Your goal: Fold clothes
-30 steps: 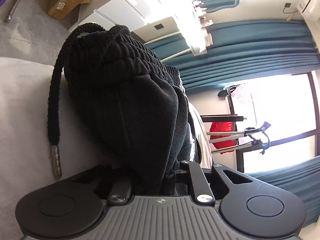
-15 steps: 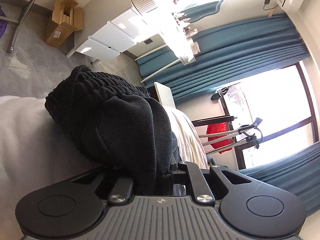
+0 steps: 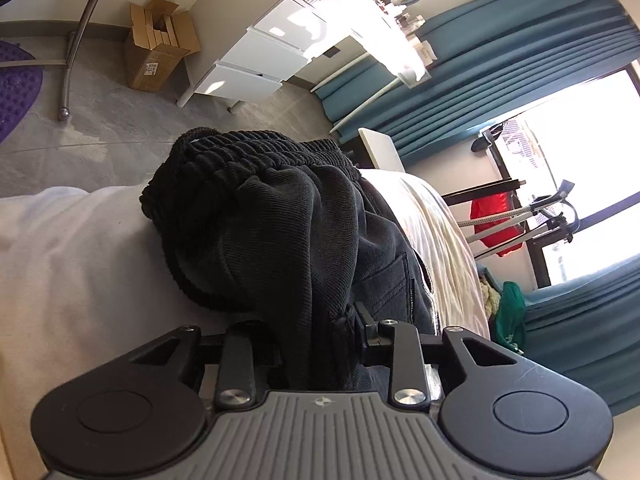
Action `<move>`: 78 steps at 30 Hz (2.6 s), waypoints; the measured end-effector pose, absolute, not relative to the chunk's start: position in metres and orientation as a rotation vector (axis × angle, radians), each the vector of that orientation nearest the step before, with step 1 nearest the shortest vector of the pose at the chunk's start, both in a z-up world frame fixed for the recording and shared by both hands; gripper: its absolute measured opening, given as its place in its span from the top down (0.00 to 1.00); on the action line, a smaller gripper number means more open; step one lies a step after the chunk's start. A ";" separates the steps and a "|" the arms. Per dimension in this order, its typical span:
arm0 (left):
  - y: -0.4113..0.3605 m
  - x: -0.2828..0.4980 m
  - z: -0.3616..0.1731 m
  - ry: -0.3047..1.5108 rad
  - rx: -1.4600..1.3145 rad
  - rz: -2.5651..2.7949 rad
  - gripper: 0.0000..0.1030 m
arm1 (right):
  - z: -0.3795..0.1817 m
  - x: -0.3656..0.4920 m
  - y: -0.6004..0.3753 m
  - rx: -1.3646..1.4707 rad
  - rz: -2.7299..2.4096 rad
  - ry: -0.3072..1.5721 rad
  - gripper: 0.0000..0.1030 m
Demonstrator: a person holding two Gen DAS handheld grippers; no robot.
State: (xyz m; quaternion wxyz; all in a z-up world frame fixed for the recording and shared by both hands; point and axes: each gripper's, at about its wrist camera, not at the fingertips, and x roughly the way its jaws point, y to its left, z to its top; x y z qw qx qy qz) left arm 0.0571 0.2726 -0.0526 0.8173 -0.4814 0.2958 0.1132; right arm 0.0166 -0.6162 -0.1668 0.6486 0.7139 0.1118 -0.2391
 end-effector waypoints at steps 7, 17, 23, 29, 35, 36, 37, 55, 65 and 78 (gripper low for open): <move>0.242 0.013 -0.027 0.592 -0.913 0.302 0.52 | -0.171 0.029 -0.622 1.603 -0.471 0.245 0.52; 0.152 -0.009 0.009 0.503 -0.544 0.207 0.50 | -0.171 0.050 -0.631 1.521 -0.380 0.256 0.49; 0.114 0.007 0.002 0.533 -0.397 0.145 0.49 | -0.169 0.059 -0.635 1.448 -0.316 0.235 0.49; 0.076 0.017 -0.006 0.553 -0.266 0.083 0.49 | -0.165 0.069 -0.629 1.400 -0.359 0.269 0.50; 0.041 0.028 -0.013 0.571 -0.149 -0.001 0.49 | -0.136 0.070 -0.622 1.419 -0.276 0.136 0.50; 0.034 0.031 -0.015 0.572 -0.126 -0.015 0.49 | -0.134 0.071 -0.621 1.406 -0.282 0.142 0.50; 0.028 0.035 -0.016 0.572 -0.102 -0.030 0.49 | -0.134 0.073 -0.621 1.389 -0.296 0.157 0.50; -0.012 0.097 -0.024 0.589 0.124 -0.133 0.40 | -0.155 0.061 -0.622 1.301 -0.473 0.329 0.88; -0.009 0.119 -0.072 0.651 0.107 -0.077 0.40 | -0.141 0.066 -0.616 1.159 -0.501 0.346 0.88; -0.011 0.126 -0.093 0.688 0.165 -0.081 0.39 | -0.114 0.083 -0.600 0.938 -0.561 0.365 0.88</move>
